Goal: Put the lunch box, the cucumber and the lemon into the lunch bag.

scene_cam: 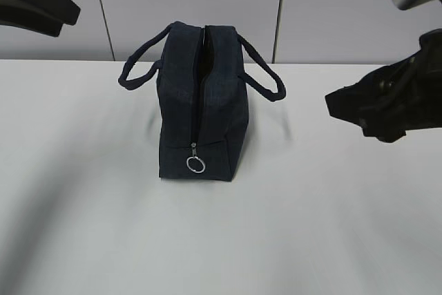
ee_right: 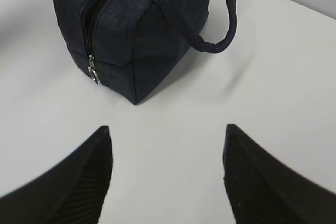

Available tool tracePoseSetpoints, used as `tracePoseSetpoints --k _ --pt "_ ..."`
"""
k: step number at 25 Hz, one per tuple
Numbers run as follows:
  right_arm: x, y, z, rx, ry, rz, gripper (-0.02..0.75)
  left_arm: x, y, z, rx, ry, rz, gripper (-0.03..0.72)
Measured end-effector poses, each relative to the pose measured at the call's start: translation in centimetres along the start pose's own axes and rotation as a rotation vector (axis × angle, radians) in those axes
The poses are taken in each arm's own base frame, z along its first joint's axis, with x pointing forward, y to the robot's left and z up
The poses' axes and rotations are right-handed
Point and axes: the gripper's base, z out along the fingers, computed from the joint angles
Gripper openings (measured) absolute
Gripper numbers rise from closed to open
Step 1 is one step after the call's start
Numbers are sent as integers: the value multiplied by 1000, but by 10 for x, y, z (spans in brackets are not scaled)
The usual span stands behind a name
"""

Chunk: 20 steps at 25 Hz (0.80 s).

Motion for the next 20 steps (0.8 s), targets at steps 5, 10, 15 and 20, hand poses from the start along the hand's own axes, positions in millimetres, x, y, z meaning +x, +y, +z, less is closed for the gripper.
tracePoseSetpoints --k 5,10,15,20 --pt "9 2 23 -16 -63 35 494 1 -7 -7 -2 -16 -16 330" --pt "45 4 39 -13 -257 30 494 2 -17 -16 -4 -37 -2 326" --pt "77 10 47 -56 -367 -6 494 3 -20 -19 -5 -44 3 326" --pt "85 26 76 -216 -427 -88 494 3 -20 -19 -5 -44 1 319"
